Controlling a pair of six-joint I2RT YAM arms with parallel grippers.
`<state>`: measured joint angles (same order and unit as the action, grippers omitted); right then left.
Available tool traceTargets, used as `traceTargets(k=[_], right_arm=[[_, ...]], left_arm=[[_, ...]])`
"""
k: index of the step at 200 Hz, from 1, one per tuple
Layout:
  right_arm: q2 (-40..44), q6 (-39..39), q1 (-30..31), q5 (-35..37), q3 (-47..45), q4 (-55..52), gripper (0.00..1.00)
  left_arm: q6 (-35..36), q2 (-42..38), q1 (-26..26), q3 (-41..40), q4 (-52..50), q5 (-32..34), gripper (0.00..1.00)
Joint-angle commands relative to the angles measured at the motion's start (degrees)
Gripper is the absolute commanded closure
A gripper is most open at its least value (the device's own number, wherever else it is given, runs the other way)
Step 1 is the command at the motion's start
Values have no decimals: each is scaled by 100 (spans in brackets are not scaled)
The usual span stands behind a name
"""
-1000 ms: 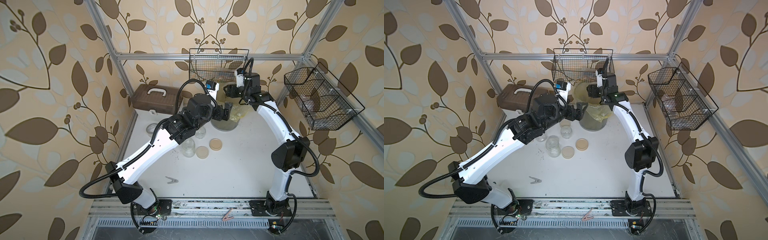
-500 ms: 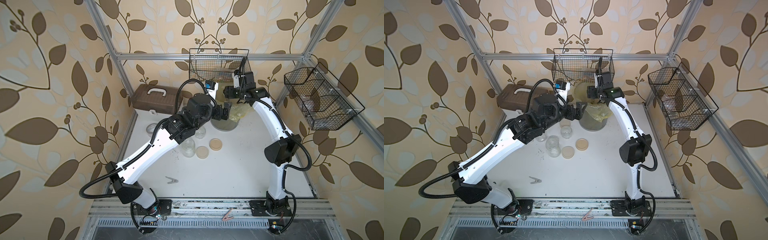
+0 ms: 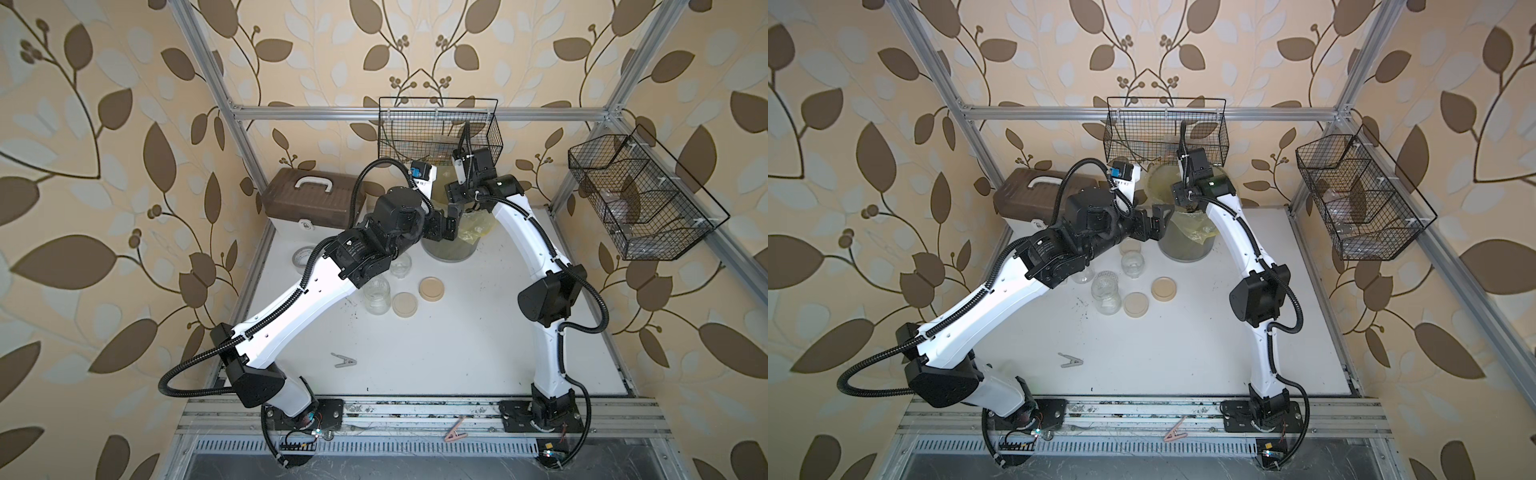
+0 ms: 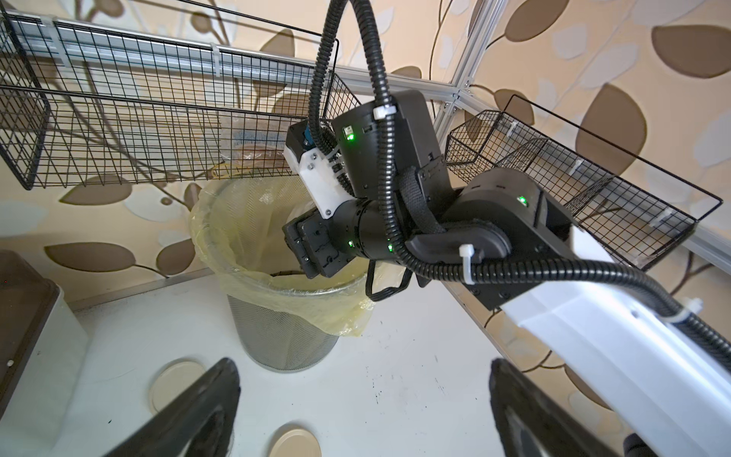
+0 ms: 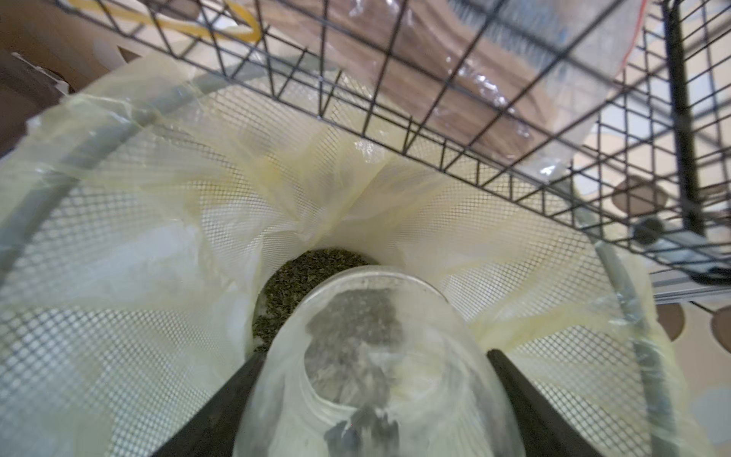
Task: Empty moldy tea leaves from jars
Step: Pour the moldy tea leaves from the jar into the trash bin.
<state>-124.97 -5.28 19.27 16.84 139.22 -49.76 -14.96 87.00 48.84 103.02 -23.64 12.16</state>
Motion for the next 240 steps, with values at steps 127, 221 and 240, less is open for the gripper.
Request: traceTargets(k=[127, 221, 240], right_arm=[[417, -846, -251, -799, 1, -54, 47], [-98, 664, -13, 93, 857, -1769, 54], [-367, 509, 61, 561, 1198, -1976, 55]], left_arm=[[1766, 444, 22, 779, -228, -296, 1], [1738, 966, -995, 1033, -106, -2115, 1], [1802, 1120, -1101, 1169, -100, -2346, 1]])
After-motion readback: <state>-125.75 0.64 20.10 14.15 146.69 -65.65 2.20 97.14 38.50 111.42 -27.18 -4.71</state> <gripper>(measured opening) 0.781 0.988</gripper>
